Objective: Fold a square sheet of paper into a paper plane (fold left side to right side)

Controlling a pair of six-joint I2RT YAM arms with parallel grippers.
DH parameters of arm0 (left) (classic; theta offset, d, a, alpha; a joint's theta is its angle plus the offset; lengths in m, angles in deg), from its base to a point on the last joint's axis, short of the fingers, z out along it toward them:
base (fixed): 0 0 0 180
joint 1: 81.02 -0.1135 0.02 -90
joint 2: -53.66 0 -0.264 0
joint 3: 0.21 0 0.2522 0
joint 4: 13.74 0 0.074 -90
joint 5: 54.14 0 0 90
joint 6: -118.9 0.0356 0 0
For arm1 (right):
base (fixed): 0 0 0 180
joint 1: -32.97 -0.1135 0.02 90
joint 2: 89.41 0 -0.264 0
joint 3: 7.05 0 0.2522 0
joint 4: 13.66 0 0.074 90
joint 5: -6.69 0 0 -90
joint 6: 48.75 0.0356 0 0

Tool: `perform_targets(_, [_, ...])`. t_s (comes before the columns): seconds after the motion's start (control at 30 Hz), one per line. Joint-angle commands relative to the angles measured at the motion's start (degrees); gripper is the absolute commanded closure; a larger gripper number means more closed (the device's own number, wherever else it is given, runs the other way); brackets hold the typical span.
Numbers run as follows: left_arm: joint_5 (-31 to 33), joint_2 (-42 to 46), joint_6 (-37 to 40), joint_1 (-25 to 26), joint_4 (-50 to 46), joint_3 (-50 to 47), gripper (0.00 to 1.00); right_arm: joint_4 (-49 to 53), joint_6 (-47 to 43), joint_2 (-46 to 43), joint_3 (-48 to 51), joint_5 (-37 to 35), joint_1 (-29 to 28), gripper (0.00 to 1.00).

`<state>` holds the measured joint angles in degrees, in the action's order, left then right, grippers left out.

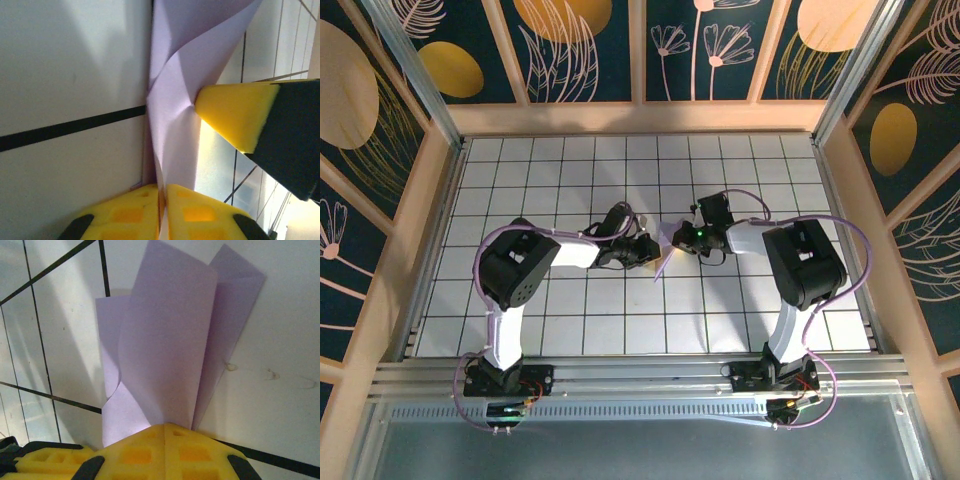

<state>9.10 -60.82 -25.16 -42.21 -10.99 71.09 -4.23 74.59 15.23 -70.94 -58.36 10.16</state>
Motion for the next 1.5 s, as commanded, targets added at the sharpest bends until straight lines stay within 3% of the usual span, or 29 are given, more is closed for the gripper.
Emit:
perform_targets(0.0, [6.36, 3.35, 2.69, 0.47, 1.28, -3.07, 0.86, 5.22, -0.28, 1.46, 3.81, -1.66, 0.53, 1.0])
perform_targets(0.13, [7.72, 8.88, 4.05, 0.48, 0.17, -4.69, 0.85, 5.61, -0.9, 0.94, 4.03, -2.04, 0.77, 1.0])
perform_targets(0.3, [3.18, 11.82, 1.91, 1.18, 0.63, -6.49, 0.92, 6.21, -1.61, 0.59, 3.57, -2.47, 0.75, 1.0])
perform_targets(0.47, [-0.3, 9.86, 0.22, 3.4, 1.48, -4.81, 1.0, 6.4, -1.8, 0.74, 3.46, -2.87, 0.83, 1.0])
perform_targets(1.47, [-1.43, 1.37, -0.03, 3.81, -2.6, -2.17, 1.0, 7.6, -2.67, 0.86, 2.32, -3.24, 0.68, 1.0])
